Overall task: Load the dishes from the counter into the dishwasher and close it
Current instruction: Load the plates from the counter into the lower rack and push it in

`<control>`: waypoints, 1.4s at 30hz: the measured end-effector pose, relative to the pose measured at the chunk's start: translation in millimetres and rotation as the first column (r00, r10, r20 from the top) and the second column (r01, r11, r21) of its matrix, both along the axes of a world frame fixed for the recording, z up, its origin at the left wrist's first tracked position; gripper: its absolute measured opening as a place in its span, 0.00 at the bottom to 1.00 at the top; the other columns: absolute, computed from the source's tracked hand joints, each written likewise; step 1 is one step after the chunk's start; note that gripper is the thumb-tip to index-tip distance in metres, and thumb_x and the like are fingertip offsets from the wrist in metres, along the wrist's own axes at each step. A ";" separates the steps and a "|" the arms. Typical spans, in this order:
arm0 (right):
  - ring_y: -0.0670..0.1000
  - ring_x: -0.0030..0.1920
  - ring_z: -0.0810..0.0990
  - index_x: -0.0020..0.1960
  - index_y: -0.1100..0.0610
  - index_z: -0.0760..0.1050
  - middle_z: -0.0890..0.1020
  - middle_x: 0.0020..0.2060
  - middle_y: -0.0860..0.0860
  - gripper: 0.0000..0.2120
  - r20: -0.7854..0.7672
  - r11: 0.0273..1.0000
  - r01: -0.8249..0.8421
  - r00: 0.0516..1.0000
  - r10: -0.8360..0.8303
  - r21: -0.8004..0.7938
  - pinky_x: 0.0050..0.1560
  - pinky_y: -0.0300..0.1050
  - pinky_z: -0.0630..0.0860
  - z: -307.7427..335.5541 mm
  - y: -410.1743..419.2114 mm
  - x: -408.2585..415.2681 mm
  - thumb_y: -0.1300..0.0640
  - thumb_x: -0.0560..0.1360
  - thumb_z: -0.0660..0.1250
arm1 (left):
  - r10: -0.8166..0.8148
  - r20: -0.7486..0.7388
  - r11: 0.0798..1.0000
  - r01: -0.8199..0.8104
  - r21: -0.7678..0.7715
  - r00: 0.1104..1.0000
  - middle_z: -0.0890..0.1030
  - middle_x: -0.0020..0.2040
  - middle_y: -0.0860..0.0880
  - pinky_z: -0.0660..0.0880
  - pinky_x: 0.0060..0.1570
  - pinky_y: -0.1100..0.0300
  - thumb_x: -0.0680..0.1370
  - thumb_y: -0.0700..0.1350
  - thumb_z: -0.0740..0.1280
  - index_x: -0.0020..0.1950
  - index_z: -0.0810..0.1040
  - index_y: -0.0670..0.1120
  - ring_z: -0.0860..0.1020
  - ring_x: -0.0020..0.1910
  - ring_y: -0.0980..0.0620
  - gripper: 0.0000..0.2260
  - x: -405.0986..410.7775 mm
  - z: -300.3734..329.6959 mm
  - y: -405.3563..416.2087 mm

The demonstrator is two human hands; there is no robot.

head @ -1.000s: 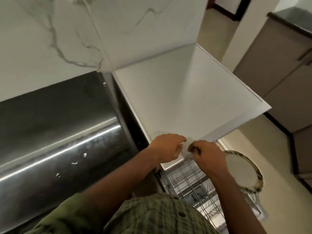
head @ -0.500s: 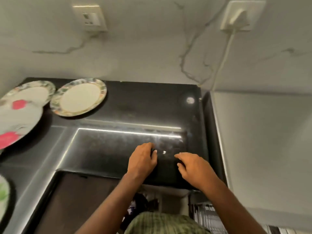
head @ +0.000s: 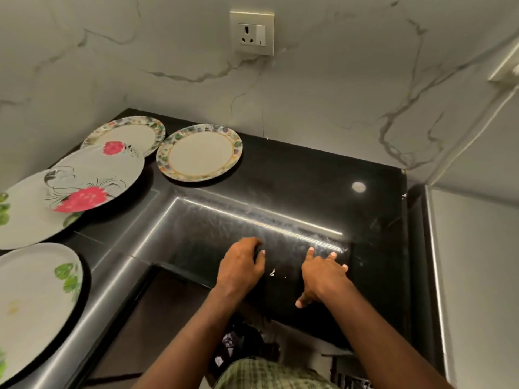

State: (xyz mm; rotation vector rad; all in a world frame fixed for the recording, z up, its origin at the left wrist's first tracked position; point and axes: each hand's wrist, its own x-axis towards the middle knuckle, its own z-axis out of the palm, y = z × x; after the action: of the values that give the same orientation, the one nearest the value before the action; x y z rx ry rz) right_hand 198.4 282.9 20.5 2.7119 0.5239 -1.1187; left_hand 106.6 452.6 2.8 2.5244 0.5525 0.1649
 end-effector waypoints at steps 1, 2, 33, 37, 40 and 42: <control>0.72 0.80 0.47 0.82 0.62 0.35 0.59 0.80 0.63 0.69 -0.011 1.000 0.000 1.000 0.000 -0.006 0.76 0.75 0.54 3.1 1.7 -0.4 0.41 0.65 0.82 | -0.002 -0.016 1.000 0.002 0.015 1.000 0.81 0.60 0.51 0.77 0.59 0.50 0.79 0.50 0.70 0.64 0.78 0.51 0.79 0.60 0.47 0.14 6.0 1.1 11.1; 0.72 0.80 0.47 0.82 0.63 0.35 0.59 0.81 0.63 0.69 -0.022 1.000 -0.003 1.000 0.003 -0.020 0.76 0.75 0.54 8.8 2.8 -1.5 0.41 0.66 0.82 | -0.010 -0.041 0.999 0.011 0.030 0.999 0.79 0.64 0.49 0.76 0.63 0.49 0.78 0.49 0.72 0.68 0.76 0.50 0.76 0.64 0.46 0.18 12.8 2.8 22.8; 0.69 0.81 0.49 0.83 0.60 0.35 0.62 0.78 0.68 0.70 0.002 0.999 0.046 0.999 -0.046 0.016 0.78 0.71 0.54 23.3 2.0 -10.6 0.42 0.64 0.83 | -0.326 -0.249 0.915 0.371 0.160 0.912 0.76 0.66 0.45 0.73 0.64 0.49 0.75 0.51 0.76 0.73 0.72 0.47 0.76 0.64 0.41 0.29 63.9 4.8 30.5; 0.71 0.80 0.55 0.84 0.55 0.39 0.51 0.80 0.69 0.66 0.050 0.994 0.074 0.996 -0.078 0.079 0.77 0.65 0.60 27.1 -13.1 -18.2 0.40 0.66 0.81 | -0.373 -0.200 0.893 0.409 0.187 0.906 0.78 0.59 0.50 0.77 0.54 0.51 0.79 0.49 0.69 0.68 0.77 0.50 0.79 0.56 0.46 0.17 43.6 1.1 3.3; 0.68 0.77 0.64 0.84 0.54 0.53 0.57 0.81 0.62 0.49 0.148 0.959 0.177 0.966 -0.212 0.222 0.73 0.61 0.69 20.5 -29.2 -24.1 0.35 0.74 0.72 | -0.512 -0.191 0.793 0.546 0.270 0.838 0.78 0.58 0.49 0.78 0.46 0.51 0.80 0.46 0.66 0.66 0.79 0.49 0.78 0.52 0.46 0.15 35.4 1.5 -8.6; 0.61 0.69 0.76 0.76 0.54 0.68 0.74 0.73 0.57 0.35 0.170 0.841 0.302 0.895 -0.413 0.449 0.67 0.57 0.74 19.4 -44.1 -28.1 0.33 0.78 0.64 | -0.579 -0.153 0.745 0.596 0.300 0.801 0.77 0.56 0.48 0.77 0.39 0.52 0.79 0.44 0.67 0.64 0.80 0.48 0.78 0.51 0.46 0.14 31.5 7.1 -14.2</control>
State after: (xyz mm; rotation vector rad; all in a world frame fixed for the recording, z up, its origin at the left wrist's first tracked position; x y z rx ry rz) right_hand 170.3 238.9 39.9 3.3755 0.2244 -0.7543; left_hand 138.1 438.4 9.9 2.9035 -0.3136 -0.0516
